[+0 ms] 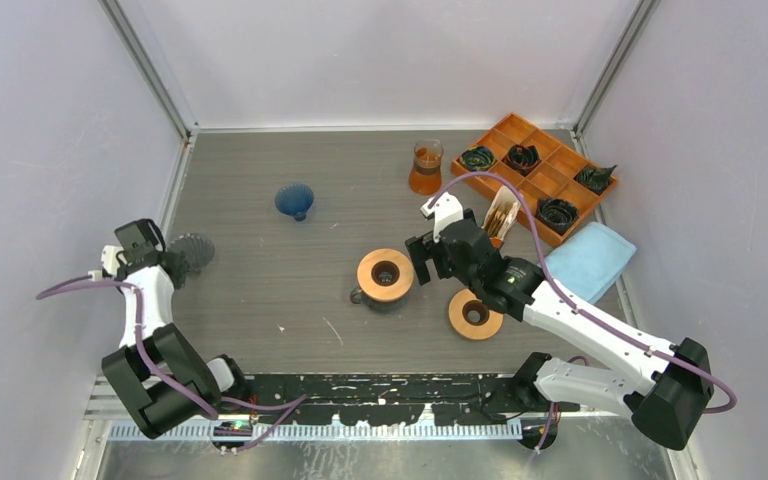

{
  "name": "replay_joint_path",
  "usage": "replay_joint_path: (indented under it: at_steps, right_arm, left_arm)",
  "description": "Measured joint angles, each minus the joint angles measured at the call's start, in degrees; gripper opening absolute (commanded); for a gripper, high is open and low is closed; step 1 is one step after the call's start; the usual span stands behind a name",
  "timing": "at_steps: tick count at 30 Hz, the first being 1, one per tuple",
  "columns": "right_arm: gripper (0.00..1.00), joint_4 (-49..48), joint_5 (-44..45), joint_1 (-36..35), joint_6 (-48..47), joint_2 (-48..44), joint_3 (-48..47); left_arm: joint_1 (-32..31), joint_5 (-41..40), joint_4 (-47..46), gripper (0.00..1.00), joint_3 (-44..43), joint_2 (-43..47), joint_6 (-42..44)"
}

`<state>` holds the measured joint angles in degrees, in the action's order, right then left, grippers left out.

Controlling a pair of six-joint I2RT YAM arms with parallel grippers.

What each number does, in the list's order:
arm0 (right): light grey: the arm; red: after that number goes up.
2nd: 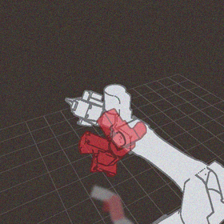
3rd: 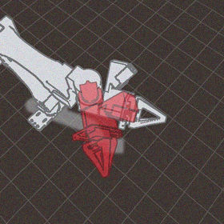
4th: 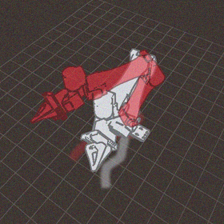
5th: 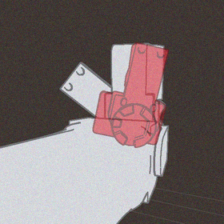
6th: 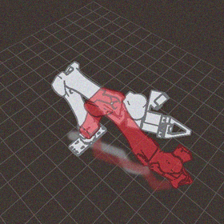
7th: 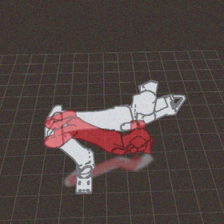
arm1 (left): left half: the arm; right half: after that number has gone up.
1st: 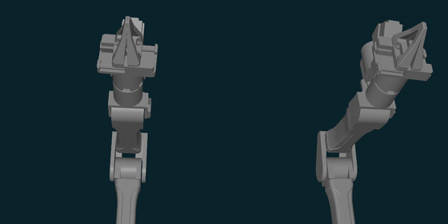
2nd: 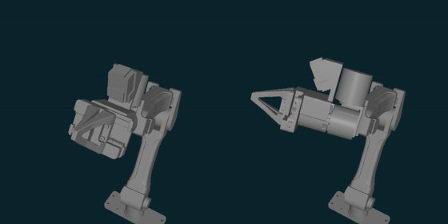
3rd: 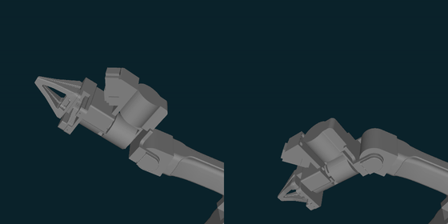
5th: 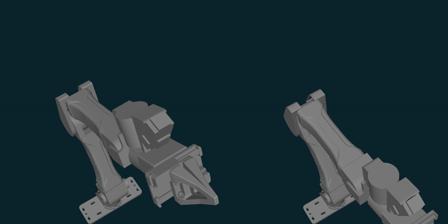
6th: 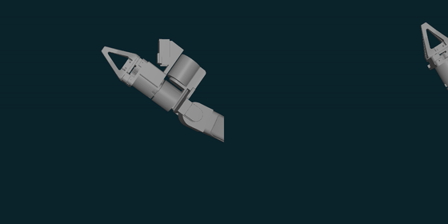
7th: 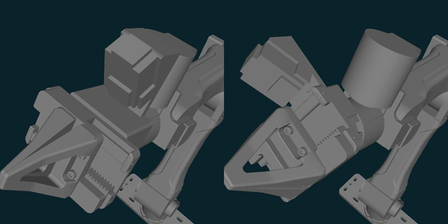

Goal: Place the coffee filter in the dripper

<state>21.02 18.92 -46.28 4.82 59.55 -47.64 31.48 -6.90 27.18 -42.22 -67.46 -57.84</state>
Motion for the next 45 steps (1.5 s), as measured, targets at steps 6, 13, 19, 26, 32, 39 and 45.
replay_joint_path:
  at_steps: [6,13,19,26,32,39,45]
  right_arm:
    - [1.0,0.4,-0.6,0.0,0.1,0.0,-0.1]
    - [1.0,1.4,-1.6,0.0,0.9,0.0,-1.5]
    - [1.0,2.6,-2.1,0.0,1.6,0.3,-3.0]
    - [1.0,4.4,-2.9,0.0,3.6,0.7,-5.4]
    - [1.0,4.9,-4.5,0.0,6.1,1.3,-5.5]
    - [0.99,6.1,-5.1,0.0,9.0,1.3,-6.1]
    - [0.99,7.6,-5.1,0.0,11.7,1.3,-7.8]
  left_arm:
    - [0.0,2.2,4.4,0.0,-2.8,0.3,5.2]
    - [0.0,9.6,8.7,0.0,-6.2,1.7,12.3]
    - [0.0,19.9,12.2,0.0,-6.8,3.8,16.5]
    - [-3.1,30.2,17.5,0.0,-7.8,5.7,19.8]
    - [-10.4,34.8,20.7,0.0,-10.6,6.6,20.9]
    - [-21.0,36.8,22.9,0.0,-15.1,6.6,20.7]
    - [-30.9,37.0,22.8,0.0,-17.7,5.8,18.9]
